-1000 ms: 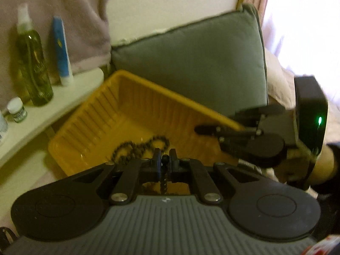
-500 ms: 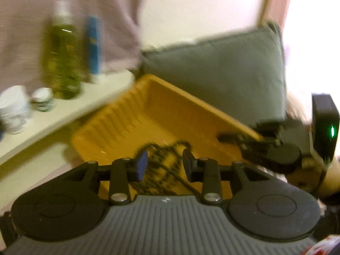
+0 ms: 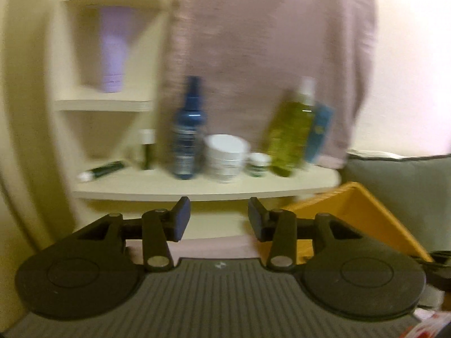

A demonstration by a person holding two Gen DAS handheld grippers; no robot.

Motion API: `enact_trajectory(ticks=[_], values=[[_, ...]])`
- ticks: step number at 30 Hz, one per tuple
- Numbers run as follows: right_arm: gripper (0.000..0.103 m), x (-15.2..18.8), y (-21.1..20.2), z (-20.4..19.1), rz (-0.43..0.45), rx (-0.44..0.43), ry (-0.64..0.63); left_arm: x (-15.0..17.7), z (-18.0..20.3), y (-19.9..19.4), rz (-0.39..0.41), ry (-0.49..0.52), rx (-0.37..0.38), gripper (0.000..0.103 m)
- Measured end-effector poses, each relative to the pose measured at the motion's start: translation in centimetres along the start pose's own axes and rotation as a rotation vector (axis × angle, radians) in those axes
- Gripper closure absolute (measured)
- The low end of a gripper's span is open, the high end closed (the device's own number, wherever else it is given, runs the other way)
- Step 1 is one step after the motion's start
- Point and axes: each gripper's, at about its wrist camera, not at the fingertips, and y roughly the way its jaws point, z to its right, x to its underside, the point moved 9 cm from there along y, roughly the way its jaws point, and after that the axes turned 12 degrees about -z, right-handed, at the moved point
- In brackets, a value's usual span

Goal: Organize jewelry
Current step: 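Move the left gripper to the black round watch and grasp it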

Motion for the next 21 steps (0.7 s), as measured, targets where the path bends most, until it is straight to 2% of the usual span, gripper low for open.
enact_trajectory(ticks=[4,7,11,13,21], values=[[0.1,0.0,0.0,0.0,-0.001,0.001,-0.003,2.0,-2.5,0.4,-0.012,-0.023,-0.088,0.062],[0.099,0.1,0.1,0.1,-0.003,0.003,-0.005,3.8,-3.2,1.0,-0.032,-0.048,-0.127,0.061],[0.1,0.3,0.2,0.1,-0.005,0.006,-0.01,6.3,-3.0,1.8,-0.045,-0.084,-0.151,0.054],[0.1,0.3,0.2,0.1,-0.006,0.008,-0.011,7.5,-2.3,2.3,-0.047,-0.097,-0.154,0.045],[0.1,0.3,0.2,0.1,-0.007,0.009,-0.013,10.1,0.7,5.2,-0.087,-0.104,-0.168,0.044]])
